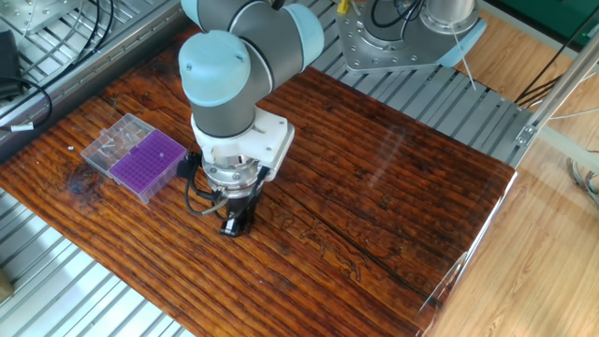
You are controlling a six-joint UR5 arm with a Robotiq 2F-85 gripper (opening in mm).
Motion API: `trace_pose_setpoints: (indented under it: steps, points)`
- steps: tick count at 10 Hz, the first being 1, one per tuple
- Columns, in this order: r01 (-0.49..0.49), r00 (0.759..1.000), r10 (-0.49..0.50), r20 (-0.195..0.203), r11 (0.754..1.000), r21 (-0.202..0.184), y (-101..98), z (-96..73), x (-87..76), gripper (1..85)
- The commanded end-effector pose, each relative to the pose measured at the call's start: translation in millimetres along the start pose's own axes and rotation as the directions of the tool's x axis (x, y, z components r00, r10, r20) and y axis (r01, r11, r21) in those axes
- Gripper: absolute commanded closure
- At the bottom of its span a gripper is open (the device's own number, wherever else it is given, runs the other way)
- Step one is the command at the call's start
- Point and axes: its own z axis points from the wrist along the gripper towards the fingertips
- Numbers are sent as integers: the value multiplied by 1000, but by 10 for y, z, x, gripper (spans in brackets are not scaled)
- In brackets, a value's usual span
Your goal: Insert a small pipette tip into the holder for small pipette tips
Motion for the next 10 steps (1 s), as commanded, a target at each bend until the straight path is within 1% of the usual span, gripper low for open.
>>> trace_pose_setpoints:
  steps: [1, 6, 7, 10]
  points:
    - [-13, 1000, 13, 1, 1000, 7, -22, -10, 13, 623]
    - [-16, 1000, 16, -6, 1000, 13, -39, 8, 37, 633]
    - [-16, 1000, 16, -2, 1000, 11, -33, 9, 28, 643]
    - [-17, 1000, 17, 0, 1000, 10, -30, 10, 22, 733]
